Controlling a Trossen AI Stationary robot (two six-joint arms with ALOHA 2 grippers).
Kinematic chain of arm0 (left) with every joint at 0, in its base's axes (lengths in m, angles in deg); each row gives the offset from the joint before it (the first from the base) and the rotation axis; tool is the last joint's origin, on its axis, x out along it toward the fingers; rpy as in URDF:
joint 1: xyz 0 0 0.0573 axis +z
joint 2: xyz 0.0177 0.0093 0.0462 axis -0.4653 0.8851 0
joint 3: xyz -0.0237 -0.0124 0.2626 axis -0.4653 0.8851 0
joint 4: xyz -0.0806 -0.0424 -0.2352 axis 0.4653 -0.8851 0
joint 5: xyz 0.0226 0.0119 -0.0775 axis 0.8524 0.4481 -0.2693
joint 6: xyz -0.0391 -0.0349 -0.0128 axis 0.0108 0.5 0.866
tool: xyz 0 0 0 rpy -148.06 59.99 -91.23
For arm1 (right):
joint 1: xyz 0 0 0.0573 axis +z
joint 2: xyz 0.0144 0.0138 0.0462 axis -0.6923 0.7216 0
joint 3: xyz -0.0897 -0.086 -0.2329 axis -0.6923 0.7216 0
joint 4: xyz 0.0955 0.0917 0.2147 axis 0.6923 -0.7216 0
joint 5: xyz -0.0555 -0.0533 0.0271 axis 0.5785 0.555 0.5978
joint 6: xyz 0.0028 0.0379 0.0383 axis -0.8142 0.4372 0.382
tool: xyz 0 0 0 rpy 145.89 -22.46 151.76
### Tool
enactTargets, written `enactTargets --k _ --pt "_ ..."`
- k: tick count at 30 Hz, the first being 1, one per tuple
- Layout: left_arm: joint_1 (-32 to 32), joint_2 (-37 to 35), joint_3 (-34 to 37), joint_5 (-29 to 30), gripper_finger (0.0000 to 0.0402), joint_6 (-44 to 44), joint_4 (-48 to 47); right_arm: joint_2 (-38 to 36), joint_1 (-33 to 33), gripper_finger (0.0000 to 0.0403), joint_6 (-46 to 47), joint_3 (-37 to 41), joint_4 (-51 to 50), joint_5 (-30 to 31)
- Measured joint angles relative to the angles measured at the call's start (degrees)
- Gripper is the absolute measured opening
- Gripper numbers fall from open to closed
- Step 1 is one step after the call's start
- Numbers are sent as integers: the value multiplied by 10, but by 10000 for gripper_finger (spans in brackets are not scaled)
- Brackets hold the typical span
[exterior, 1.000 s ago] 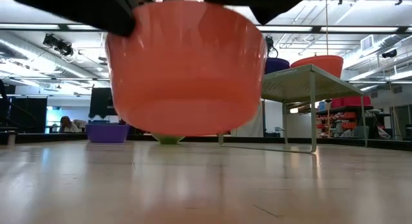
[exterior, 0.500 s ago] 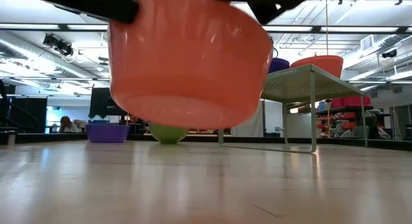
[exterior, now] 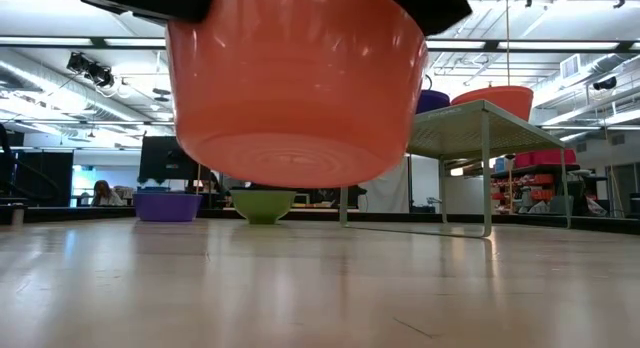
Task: Pick & Place Mini bowls
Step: Stack the orange bowl on the orange bowl on the shelf
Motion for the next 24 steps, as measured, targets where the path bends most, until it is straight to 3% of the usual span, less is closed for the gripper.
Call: enactTargets --k 5,14,24 --pt "0 0 1 7 9 0 1 0 0 157 2 0 -10 -1" --pt "0 1 1 52 26 15 18 0 3 18 -9 0 -17 -12" --pt "1 -1 1 72 129 62 -36 -20 50 5 -11 0 -89 -22"
